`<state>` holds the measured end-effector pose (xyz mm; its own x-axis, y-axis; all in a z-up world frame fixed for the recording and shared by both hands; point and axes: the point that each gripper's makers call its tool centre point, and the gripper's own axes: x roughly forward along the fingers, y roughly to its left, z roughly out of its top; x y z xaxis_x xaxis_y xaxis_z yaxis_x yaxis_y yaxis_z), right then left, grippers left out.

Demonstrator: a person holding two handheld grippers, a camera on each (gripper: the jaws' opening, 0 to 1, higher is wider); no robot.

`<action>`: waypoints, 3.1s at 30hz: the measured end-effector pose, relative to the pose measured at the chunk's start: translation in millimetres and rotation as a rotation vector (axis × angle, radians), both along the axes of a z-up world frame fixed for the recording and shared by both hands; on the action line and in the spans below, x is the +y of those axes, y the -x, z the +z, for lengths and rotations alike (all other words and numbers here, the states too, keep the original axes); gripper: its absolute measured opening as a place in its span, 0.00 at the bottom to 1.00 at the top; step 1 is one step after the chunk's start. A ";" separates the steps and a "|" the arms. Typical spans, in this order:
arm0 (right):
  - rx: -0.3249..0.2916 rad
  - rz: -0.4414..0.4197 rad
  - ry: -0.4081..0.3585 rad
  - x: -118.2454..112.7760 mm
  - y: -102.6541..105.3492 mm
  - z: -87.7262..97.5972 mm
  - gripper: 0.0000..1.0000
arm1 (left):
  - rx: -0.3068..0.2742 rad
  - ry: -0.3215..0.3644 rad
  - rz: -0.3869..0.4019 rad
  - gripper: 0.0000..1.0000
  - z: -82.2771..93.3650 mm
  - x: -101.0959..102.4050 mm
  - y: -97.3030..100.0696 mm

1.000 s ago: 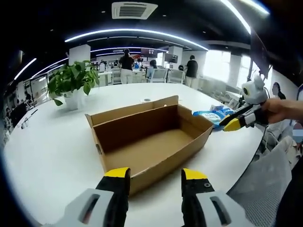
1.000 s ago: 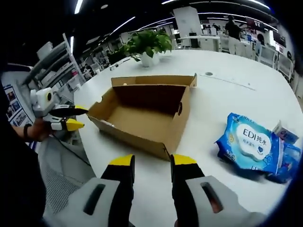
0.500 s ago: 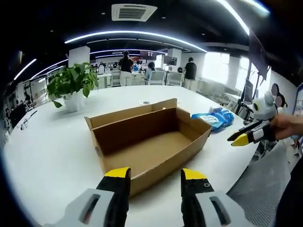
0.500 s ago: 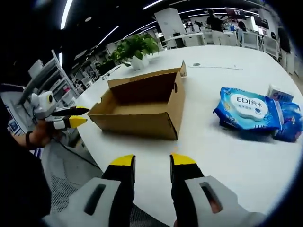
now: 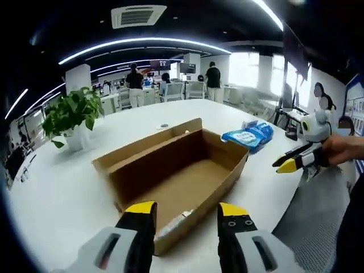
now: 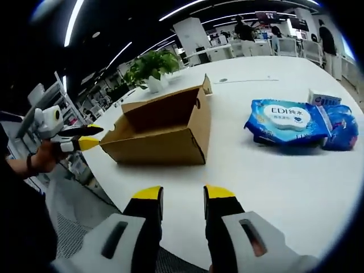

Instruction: Operate the shoe box by opening the lid, removing the specified soft item, and placing it in the target area until the item is outside and the box remains undamaged.

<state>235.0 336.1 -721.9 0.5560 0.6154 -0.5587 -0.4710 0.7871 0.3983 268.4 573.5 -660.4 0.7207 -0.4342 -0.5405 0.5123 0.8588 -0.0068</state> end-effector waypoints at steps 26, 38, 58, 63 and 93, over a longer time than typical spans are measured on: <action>-0.011 -0.053 -0.095 -2.8 8.9 3.0 0.25 | 0.307 -0.173 -0.503 0.46 -58.6 -5.7 -31.3; 0.005 -0.026 -0.082 0.7 10.8 -0.8 0.24 | 0.500 -0.221 -0.717 0.49 -96.2 -16.5 -14.9; 0.017 -0.031 -0.047 -0.8 11.1 -6.5 0.21 | 0.413 -0.386 -0.839 0.29 -115.2 -18.9 -4.5; 0.025 -0.021 -0.039 0.5 13.6 -8.1 0.20 | 0.421 -0.379 -0.814 0.21 -117.5 -20.7 -3.2; 0.015 0.066 -0.060 21.3 16.7 7.8 0.22 | 0.466 -0.009 -0.511 0.20 -78.3 -21.0 -18.5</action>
